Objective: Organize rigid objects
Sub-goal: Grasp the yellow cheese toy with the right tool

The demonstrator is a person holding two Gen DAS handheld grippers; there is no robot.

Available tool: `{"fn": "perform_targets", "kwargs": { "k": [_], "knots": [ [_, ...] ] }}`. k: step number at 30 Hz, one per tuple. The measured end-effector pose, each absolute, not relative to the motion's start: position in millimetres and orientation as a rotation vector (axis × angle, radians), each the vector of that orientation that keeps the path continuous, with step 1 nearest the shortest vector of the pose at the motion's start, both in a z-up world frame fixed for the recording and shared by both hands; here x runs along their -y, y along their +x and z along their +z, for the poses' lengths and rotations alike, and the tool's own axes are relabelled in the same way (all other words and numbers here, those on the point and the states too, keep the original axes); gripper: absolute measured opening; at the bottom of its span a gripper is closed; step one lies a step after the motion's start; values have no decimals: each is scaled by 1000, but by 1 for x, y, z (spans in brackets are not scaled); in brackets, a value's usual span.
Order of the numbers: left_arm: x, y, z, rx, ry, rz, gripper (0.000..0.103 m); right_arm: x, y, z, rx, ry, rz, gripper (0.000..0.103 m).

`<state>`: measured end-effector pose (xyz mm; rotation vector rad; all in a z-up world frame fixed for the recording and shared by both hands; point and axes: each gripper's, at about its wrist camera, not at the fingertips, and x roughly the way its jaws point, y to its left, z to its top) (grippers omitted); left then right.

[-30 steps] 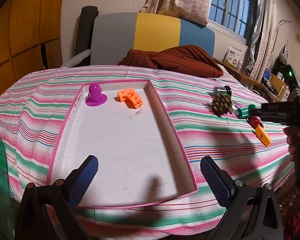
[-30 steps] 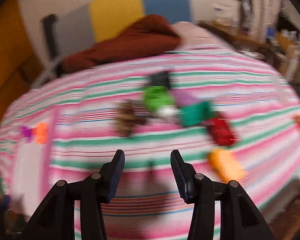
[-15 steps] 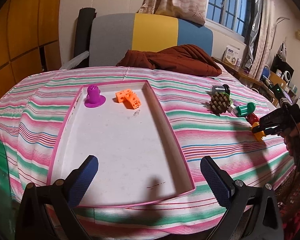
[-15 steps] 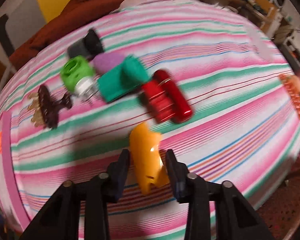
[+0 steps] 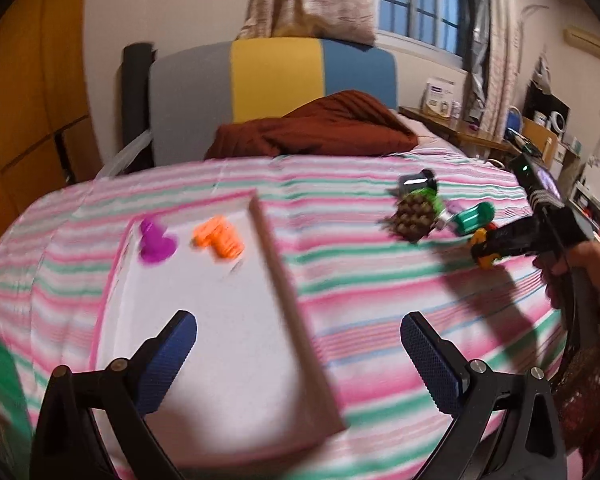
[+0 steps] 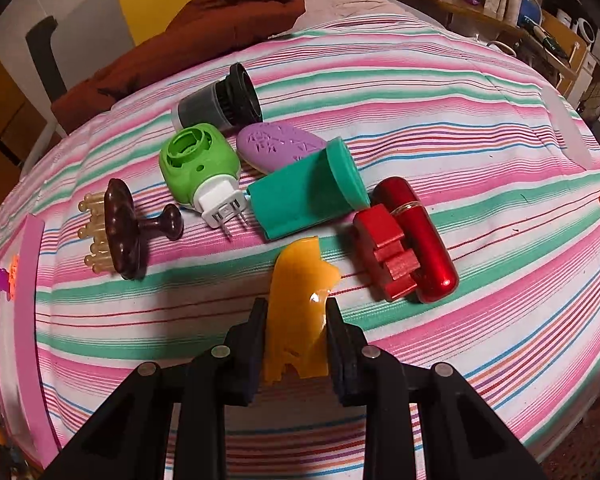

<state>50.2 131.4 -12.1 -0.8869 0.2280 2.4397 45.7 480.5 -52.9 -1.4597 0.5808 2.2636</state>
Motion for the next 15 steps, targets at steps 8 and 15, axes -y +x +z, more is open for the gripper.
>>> {"fn": "perform_targets", "kwargs": {
  "k": [8,15],
  "knots": [
    [-251,2,-2,-400,-878,2366,103,-484,55,-56,-618,-1456,2264,26],
    [-352,-32,-21,-623,-901,2319,103,-497,71,-57,-716,-1444,2263,27]
  ]
}}
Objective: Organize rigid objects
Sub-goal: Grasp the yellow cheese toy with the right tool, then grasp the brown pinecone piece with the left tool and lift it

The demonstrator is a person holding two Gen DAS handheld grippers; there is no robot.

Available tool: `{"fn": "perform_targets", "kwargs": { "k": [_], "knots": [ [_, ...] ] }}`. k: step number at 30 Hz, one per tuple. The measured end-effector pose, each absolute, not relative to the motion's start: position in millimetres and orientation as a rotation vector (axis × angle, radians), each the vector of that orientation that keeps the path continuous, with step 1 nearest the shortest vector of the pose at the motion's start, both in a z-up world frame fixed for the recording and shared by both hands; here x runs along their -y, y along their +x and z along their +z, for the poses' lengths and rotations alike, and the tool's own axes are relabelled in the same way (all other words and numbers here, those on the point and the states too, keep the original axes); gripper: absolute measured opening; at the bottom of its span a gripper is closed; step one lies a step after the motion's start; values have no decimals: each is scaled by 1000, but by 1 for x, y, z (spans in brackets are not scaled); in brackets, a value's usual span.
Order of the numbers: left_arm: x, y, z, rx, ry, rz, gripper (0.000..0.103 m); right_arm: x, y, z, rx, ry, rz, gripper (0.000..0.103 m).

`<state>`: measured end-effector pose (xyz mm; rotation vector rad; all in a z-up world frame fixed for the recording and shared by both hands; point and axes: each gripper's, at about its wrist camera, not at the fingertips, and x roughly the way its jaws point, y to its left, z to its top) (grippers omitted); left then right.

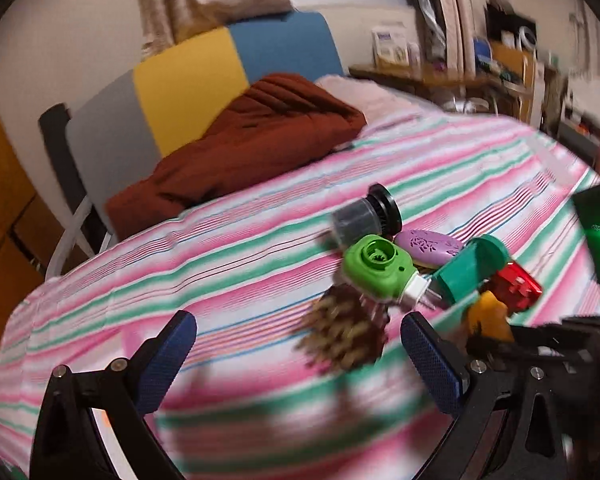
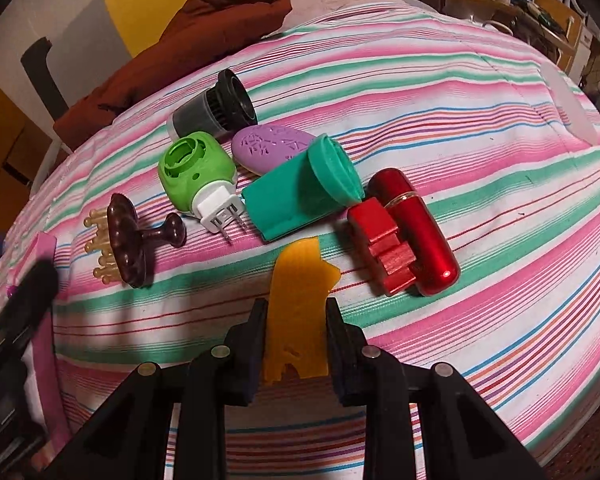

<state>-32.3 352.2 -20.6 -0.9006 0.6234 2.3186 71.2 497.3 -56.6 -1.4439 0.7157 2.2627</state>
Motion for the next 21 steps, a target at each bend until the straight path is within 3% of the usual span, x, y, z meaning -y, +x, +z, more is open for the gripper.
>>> {"fn": "perform_targets", "kwargs": {
  "k": [3,5,7,9,14,16,21],
  "knots": [
    [-374,-47,-37,-678,-978,2290,101,-499,76,-57,-736,-1440,2261,27],
    [-371,-52,-38,-621,-977,2264,88,-500,77,-56,-736,-1441,2261,27],
    [-362,-62,-39,-533,-1028,2218,69,-501,77,-56,-730,-1444,2261,27],
    [-347,-73,-40,-406,-1098,2189,65,-498,74,-57,-724,-1447,2259,27],
    [-293,-100,-44,-76,-1255,2217,61,-499,76,-56,-733,-1444,2257,27],
    [-271,-107,-49,45,-1302,2227,65,-496,65,-60,-733,-1444,2255,27],
    [-251,-115,-50,94,-1346,2312,67,-493,57,-63,-703,-1450,2256,27]
  ]
}}
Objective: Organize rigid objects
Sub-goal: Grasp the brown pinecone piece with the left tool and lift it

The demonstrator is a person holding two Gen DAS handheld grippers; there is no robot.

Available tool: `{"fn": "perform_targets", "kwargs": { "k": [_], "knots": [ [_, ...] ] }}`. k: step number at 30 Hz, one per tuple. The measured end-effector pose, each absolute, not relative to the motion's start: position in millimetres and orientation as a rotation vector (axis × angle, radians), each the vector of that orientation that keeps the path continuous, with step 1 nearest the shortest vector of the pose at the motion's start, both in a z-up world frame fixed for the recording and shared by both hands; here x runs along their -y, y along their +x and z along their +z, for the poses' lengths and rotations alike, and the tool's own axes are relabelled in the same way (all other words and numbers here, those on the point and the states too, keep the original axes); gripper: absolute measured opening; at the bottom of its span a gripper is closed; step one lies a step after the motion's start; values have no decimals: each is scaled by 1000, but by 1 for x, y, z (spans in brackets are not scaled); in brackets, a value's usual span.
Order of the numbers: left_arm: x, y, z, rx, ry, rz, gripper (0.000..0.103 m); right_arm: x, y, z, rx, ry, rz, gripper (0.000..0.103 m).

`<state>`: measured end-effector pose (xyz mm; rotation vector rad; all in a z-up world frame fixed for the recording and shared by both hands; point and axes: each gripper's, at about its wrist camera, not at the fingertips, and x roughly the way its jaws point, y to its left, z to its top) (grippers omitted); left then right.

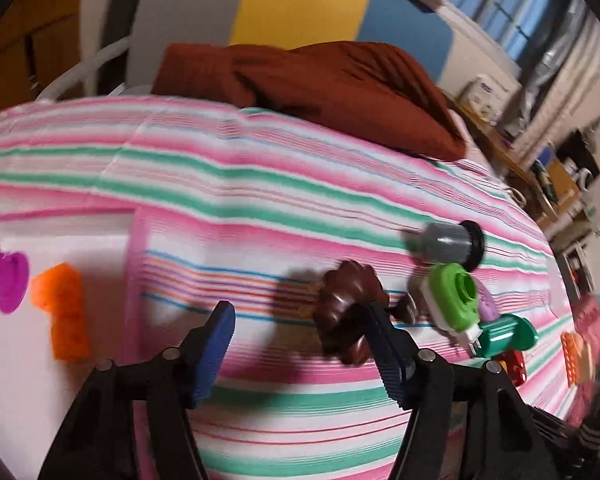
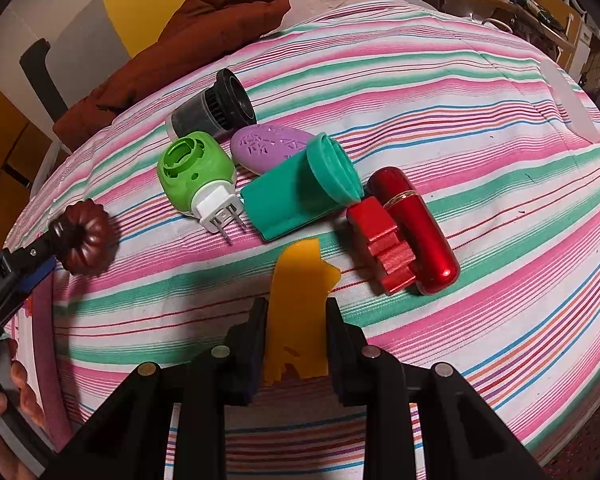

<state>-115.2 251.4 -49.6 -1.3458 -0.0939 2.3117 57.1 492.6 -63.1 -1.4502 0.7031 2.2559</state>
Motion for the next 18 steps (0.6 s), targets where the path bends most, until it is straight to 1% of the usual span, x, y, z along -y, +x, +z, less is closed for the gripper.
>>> {"fn": "perform_targets", "kwargs": {
  "k": [2,3,4,5,6,7,8,14,15,16,17,18],
  "knots": [
    [-250,-112,-49,90,-1343,2316,69,-492,57,-63,-697,-1451,2257,27],
    [-250,-106,-46,58,-1314,2344,73,-492,55,-64,-698,-1451,2257,27],
    [-251,-101,-44,33,-1287,2366,79,-492,55,-64,-700,-1450,2257,27],
    [-251,-96,-43,10,-1255,2385,83,-492,55,-65,-703,-1450,2257,27],
    [-252,-88,-41,-24,-1213,2399,89,-492,55,-65,-706,-1449,2257,27],
    [-254,-86,-40,-47,-1189,2403,92,-492,55,-65,-706,-1449,2257,27],
    [-257,-82,-39,-78,-1162,2400,93,-492,54,-65,-705,-1450,2256,27],
    [-281,-84,-35,-225,-1059,2418,94,-491,53,-66,-694,-1453,2256,27],
    [-284,-85,-34,-249,-1034,2433,92,-491,53,-66,-697,-1452,2255,27],
    [-288,-88,-34,-285,-1002,2455,87,-492,53,-66,-700,-1452,2255,27],
    [-291,-89,-34,-313,-989,2469,85,-492,53,-66,-703,-1452,2255,27],
    [-293,-92,-35,-350,-983,2486,81,-492,53,-66,-705,-1452,2255,27]
  ]
}}
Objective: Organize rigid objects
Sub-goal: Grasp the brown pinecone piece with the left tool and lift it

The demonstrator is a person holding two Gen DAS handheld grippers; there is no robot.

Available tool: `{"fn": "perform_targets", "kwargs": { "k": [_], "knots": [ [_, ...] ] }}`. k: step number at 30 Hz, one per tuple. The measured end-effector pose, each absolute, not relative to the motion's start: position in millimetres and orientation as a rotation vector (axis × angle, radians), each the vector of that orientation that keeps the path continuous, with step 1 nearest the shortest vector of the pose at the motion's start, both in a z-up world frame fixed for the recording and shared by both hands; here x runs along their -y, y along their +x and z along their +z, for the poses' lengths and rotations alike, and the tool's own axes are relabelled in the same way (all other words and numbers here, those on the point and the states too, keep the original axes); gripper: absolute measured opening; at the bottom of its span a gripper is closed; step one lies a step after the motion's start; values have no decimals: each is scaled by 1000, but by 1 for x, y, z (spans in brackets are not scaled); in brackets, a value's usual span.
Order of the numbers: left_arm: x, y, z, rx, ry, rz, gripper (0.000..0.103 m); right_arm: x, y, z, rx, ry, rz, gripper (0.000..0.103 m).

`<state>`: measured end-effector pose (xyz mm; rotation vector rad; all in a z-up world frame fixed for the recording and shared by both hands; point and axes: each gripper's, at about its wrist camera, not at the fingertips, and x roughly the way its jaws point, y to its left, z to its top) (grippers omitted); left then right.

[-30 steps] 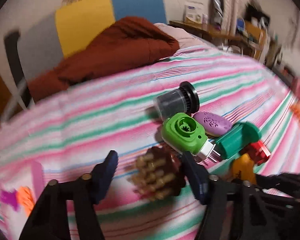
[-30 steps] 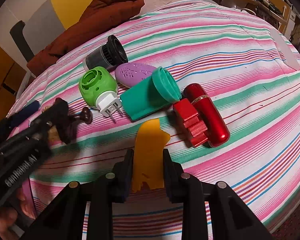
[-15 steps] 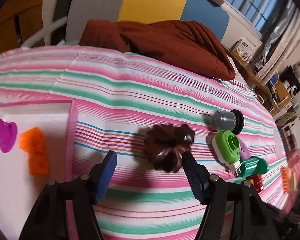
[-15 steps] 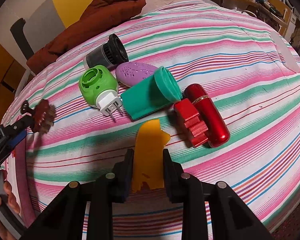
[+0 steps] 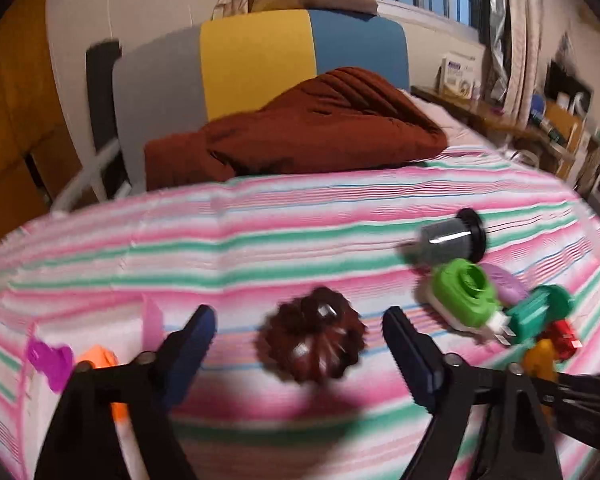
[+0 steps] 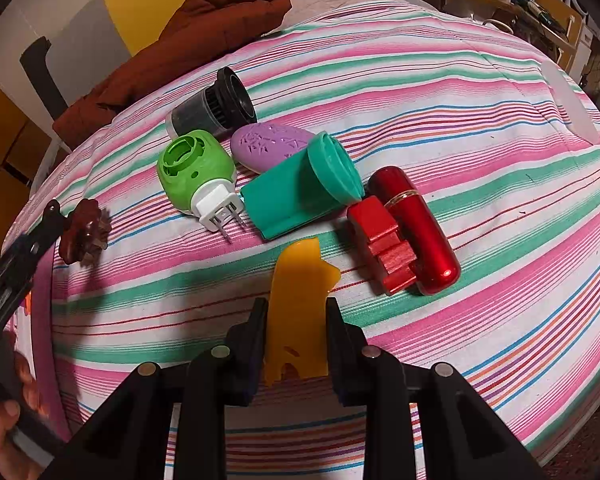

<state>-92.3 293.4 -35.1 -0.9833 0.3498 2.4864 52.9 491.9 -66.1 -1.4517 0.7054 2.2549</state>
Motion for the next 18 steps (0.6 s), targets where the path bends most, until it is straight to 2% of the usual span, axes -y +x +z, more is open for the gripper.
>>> {"fn": "perform_targets", "kwargs": {
  "k": [3,6,7,8,10,11,14,18],
  "knots": [
    [-296,-104,-41,-373,-1024,2483,76,-492,52,-66,-702,-1454,2256,27],
    [-291,-114,-49,-302,-1084,2432,65,-493,52,-66,-705,-1455,2255,27],
    [-290,-113,-49,-280,-1074,2432,52,-494,52,-66,-708,-1455,2255,27],
    [-290,-112,-48,-273,-1058,2427,46,-494,52,-67,-711,-1454,2255,27],
    [-296,-108,-46,-321,-1032,2415,25,-495,52,-67,-718,-1453,2254,27],
    [-299,-105,-46,-360,-1017,2411,22,-495,52,-67,-720,-1452,2254,27],
    [-302,-98,-46,-403,-991,2402,22,-496,52,-67,-728,-1450,2254,27],
    [-292,-96,-45,-343,-1010,2401,21,-497,53,-68,-755,-1443,2254,27]
  ]
}}
